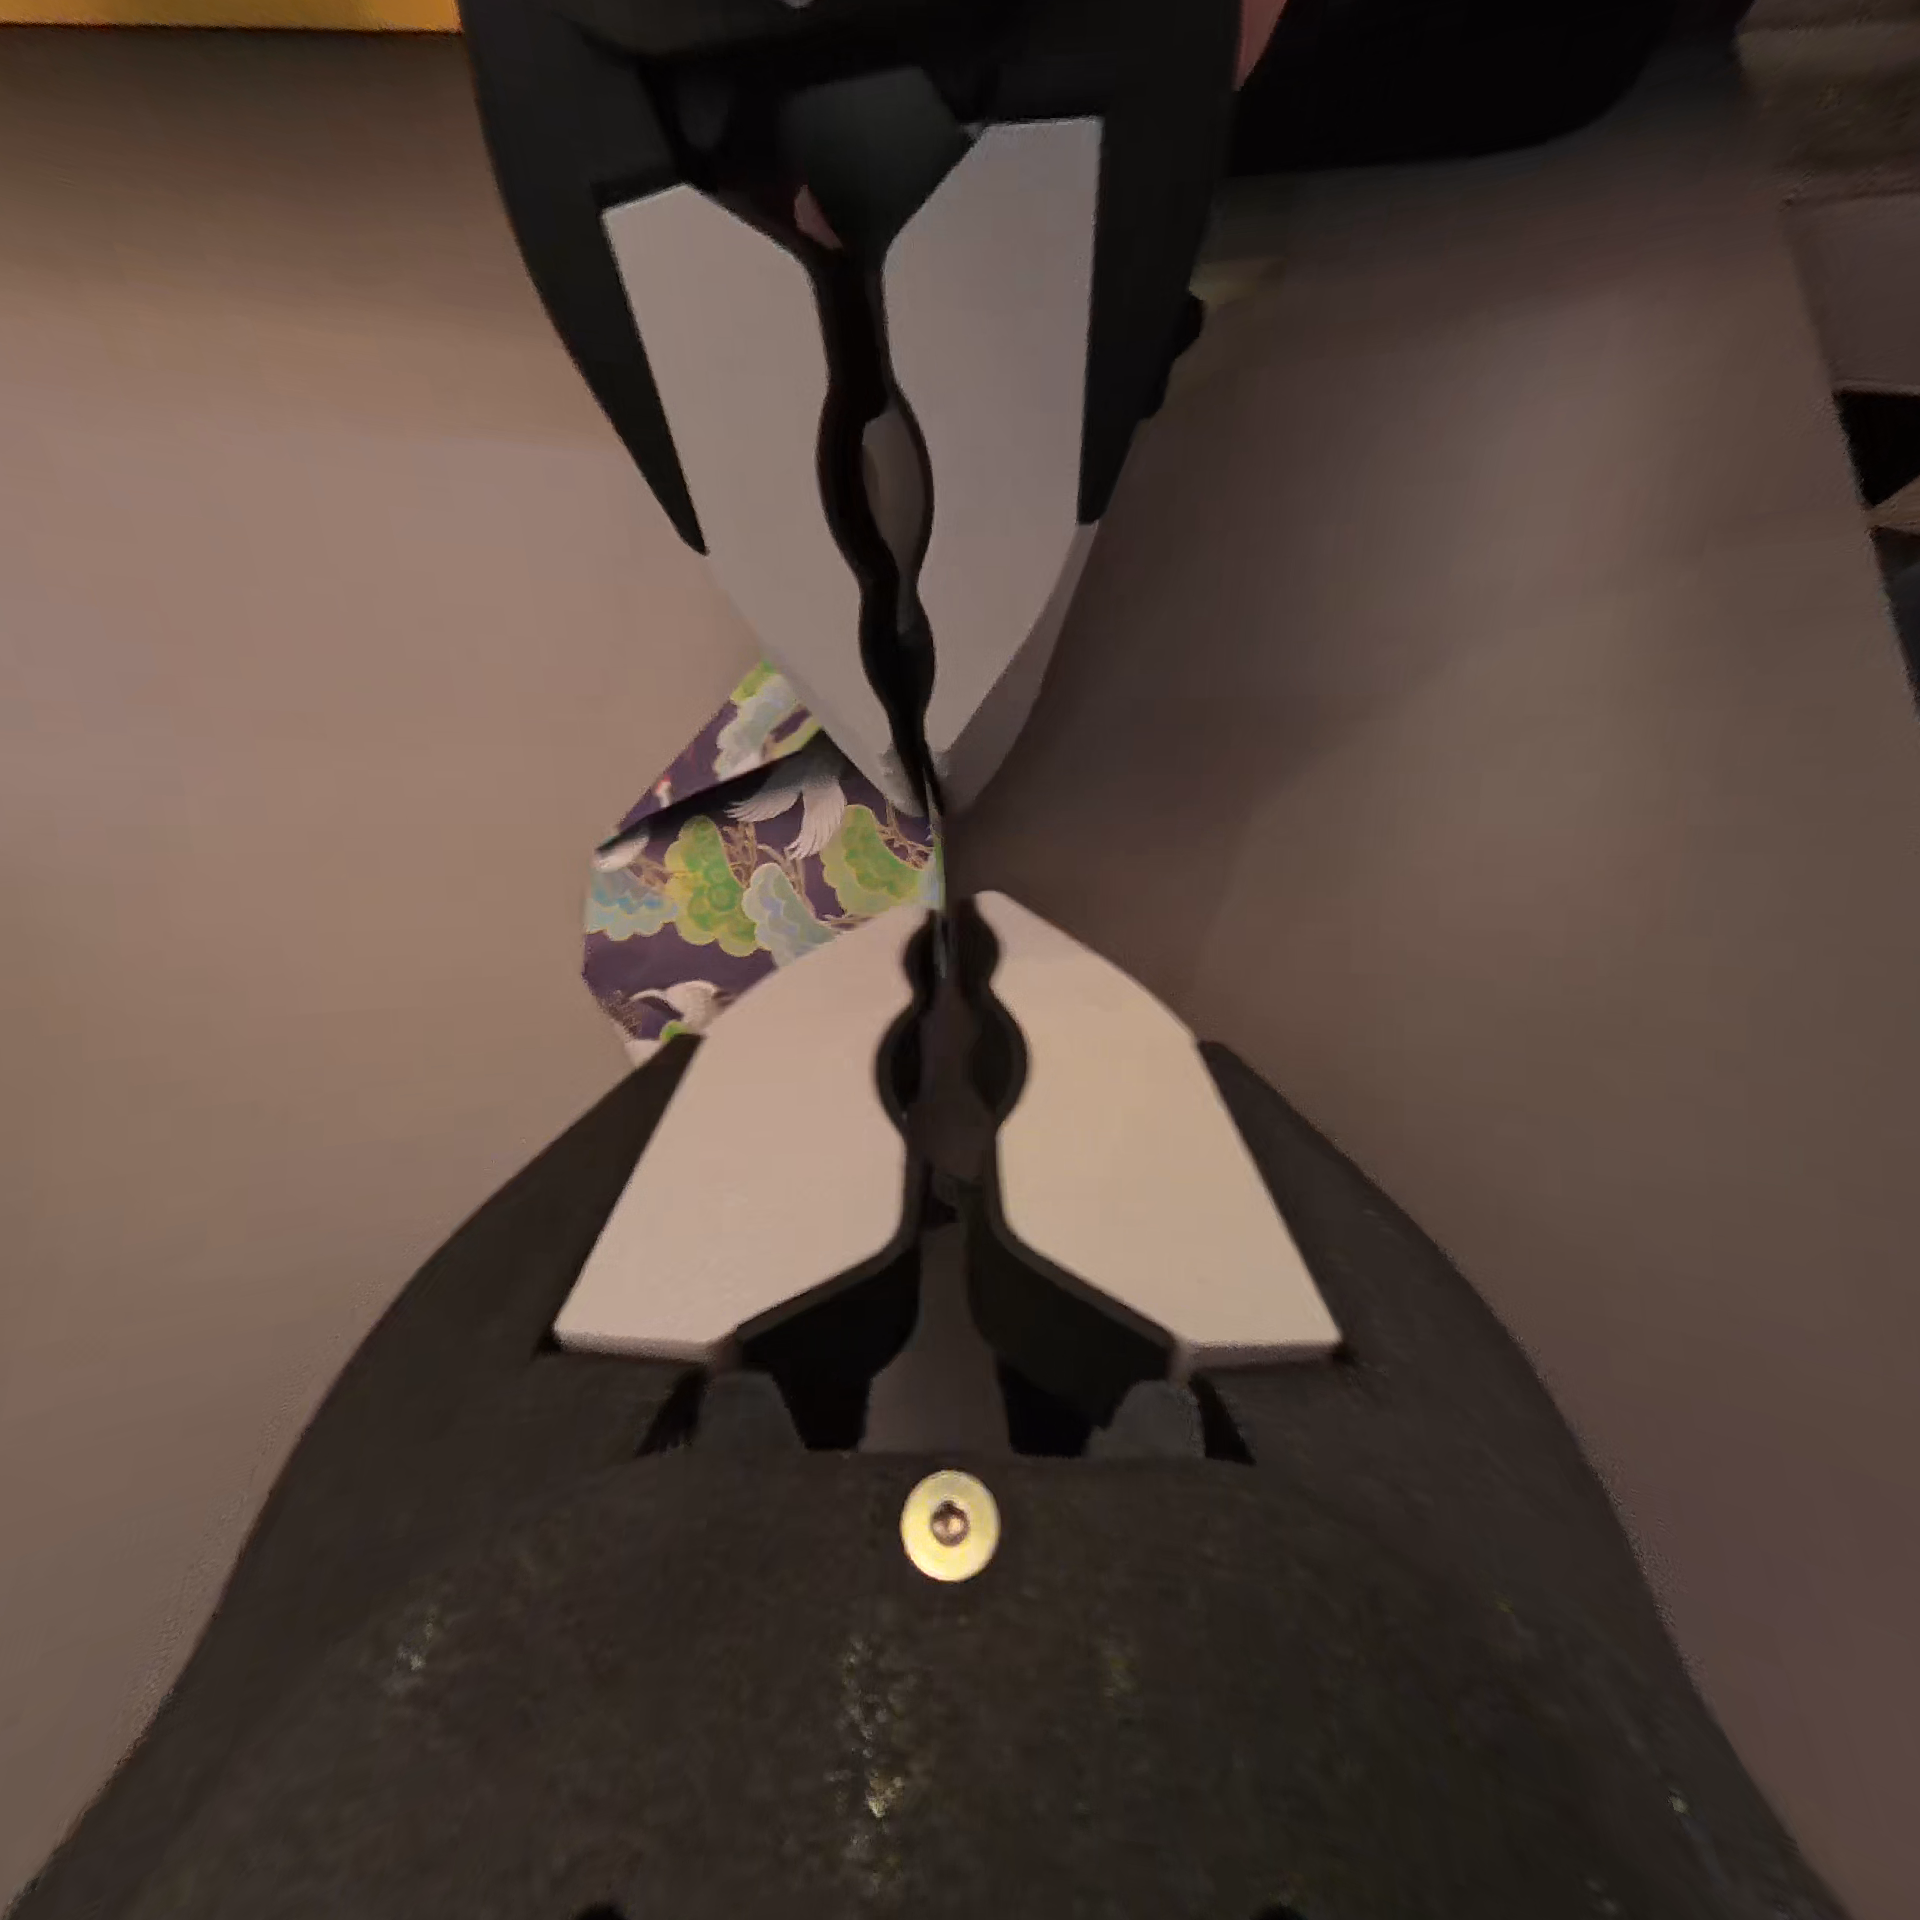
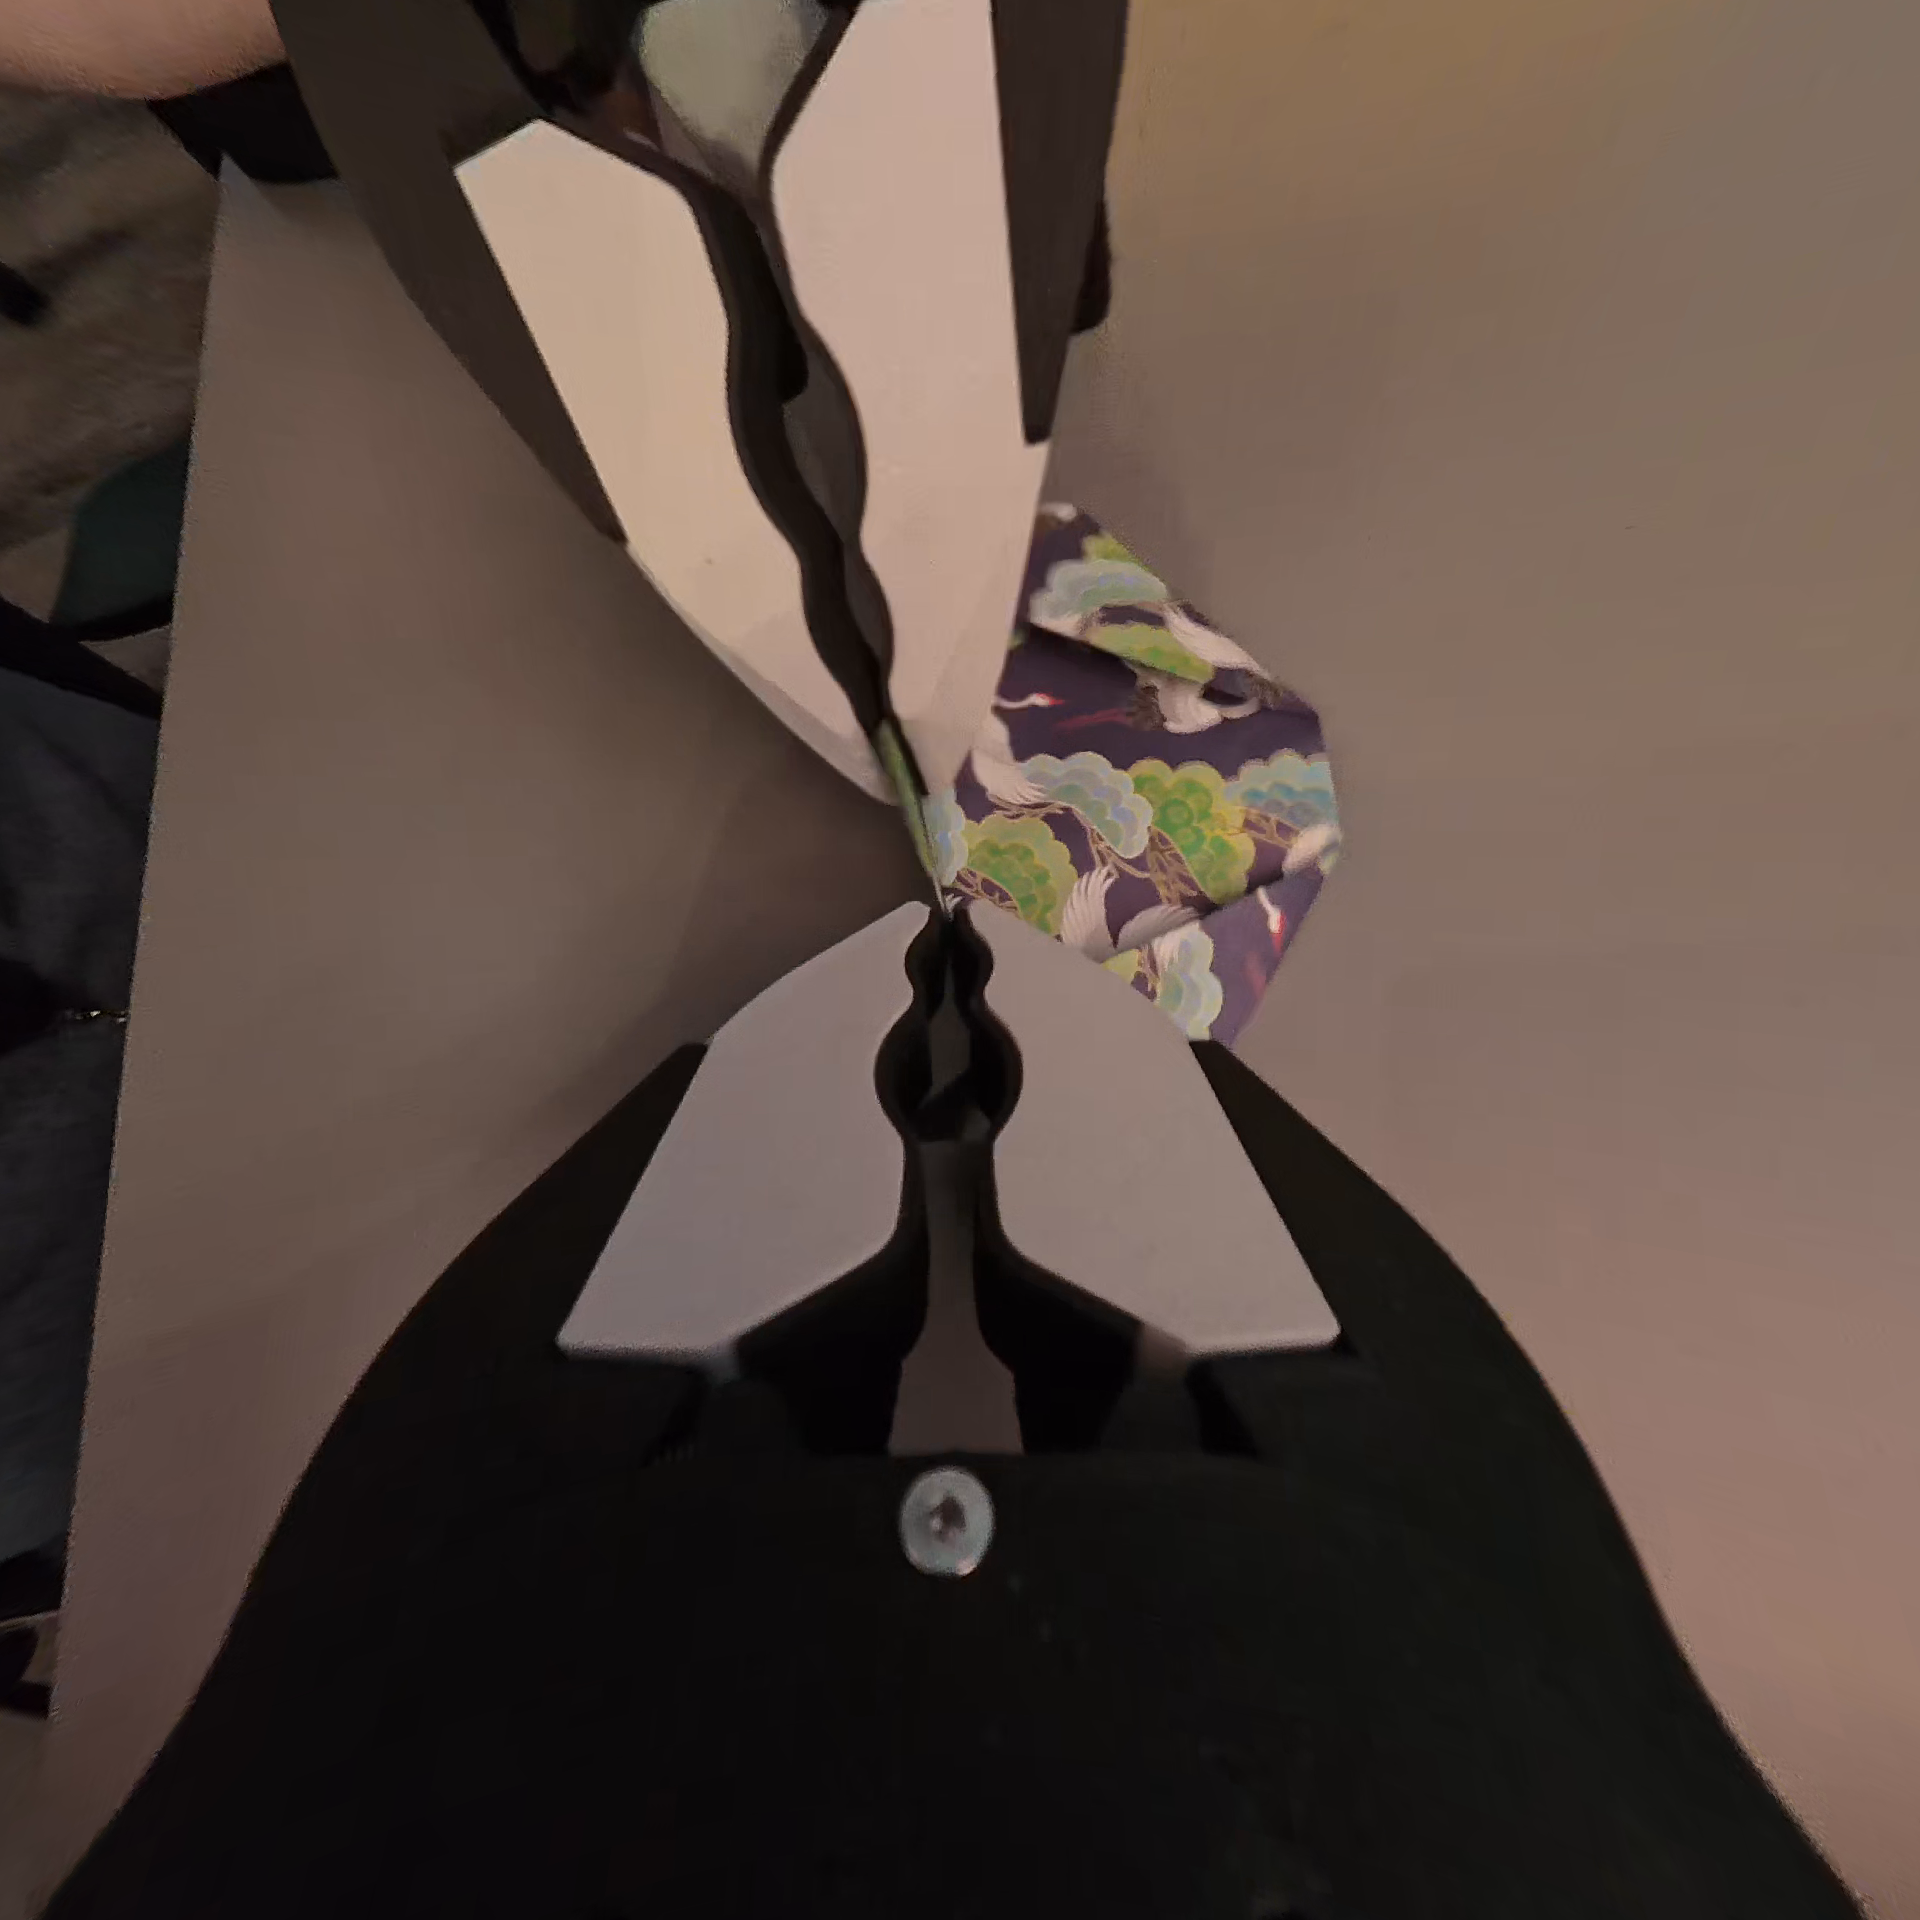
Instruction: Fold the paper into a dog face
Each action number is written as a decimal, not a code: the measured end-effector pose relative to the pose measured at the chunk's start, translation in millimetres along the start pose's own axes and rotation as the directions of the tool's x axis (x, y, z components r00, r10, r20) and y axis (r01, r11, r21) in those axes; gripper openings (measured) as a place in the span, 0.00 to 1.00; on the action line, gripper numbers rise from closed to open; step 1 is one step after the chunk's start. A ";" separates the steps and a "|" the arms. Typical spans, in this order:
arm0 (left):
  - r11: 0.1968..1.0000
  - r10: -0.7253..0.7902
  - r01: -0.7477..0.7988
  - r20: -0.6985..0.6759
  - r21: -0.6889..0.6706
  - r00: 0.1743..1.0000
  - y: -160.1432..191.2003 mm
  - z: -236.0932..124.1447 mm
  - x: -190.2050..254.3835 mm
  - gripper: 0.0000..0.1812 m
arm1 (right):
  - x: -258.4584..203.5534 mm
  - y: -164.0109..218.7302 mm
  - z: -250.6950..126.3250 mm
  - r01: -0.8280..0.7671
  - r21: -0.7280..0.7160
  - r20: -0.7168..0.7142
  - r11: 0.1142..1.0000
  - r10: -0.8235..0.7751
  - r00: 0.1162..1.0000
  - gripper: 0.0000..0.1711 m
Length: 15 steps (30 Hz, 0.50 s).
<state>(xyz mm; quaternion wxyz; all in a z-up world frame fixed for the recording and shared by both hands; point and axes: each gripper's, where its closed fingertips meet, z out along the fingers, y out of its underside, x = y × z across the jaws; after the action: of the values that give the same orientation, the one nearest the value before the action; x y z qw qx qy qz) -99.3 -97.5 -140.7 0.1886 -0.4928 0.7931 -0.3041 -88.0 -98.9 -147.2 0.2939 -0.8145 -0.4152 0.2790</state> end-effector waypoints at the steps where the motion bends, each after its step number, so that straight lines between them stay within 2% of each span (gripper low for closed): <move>1: 1.000 -0.015 0.015 -0.009 -0.003 1.000 0.9 1.3 -0.3 0.00 | -0.9 1.5 0.8 -0.002 -0.006 0.011 1.000 0.002 1.000 0.03; 5: 0.993 -0.118 0.116 -0.084 -0.033 0.989 6.8 6.9 1.5 0.00 | -5.1 -4.1 -0.1 0.024 0.022 0.014 0.999 -0.024 1.000 0.14; 11: 0.979 -0.199 0.204 -0.136 0.027 0.971 0.3 6.0 -1.7 0.00 | -1.0 -16.7 -5.1 0.094 0.038 -0.057 0.995 -0.091 0.994 0.13; 15: 0.975 -0.212 0.220 -0.156 0.034 0.965 0.2 5.7 -1.3 0.00 | -3.6 -18.6 -2.4 0.052 0.054 0.001 0.997 -0.052 0.999 0.05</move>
<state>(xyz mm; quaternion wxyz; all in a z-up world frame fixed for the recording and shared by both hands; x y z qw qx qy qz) -95.5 -97.9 -145.1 0.1061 -0.5468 0.7386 -0.3798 -97.6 -93.6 -131.6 0.3222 -0.7949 -0.4289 0.2834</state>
